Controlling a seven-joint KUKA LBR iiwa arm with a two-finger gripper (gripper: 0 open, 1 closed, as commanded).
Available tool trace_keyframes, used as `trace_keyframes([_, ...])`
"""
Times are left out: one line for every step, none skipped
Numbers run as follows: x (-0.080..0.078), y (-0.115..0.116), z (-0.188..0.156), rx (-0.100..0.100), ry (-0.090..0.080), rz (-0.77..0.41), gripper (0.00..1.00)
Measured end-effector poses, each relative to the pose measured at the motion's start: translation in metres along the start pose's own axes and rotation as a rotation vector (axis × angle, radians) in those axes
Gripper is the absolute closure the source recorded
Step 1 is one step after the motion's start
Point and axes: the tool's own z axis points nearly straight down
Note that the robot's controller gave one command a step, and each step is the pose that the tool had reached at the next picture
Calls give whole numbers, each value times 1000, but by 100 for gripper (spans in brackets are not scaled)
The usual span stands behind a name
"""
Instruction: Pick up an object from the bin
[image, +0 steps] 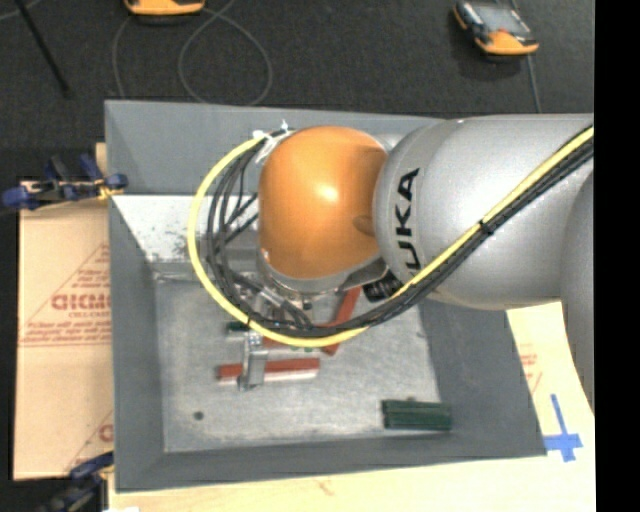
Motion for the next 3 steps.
trace_keyframes([1, -25, 168, 0, 0, 32, 0])
trace_keyframes([-1, -24, 164, -3, -7, 35, 100])
trace_keyframes([-14, -35, 25, -4, -16, 50, 100])
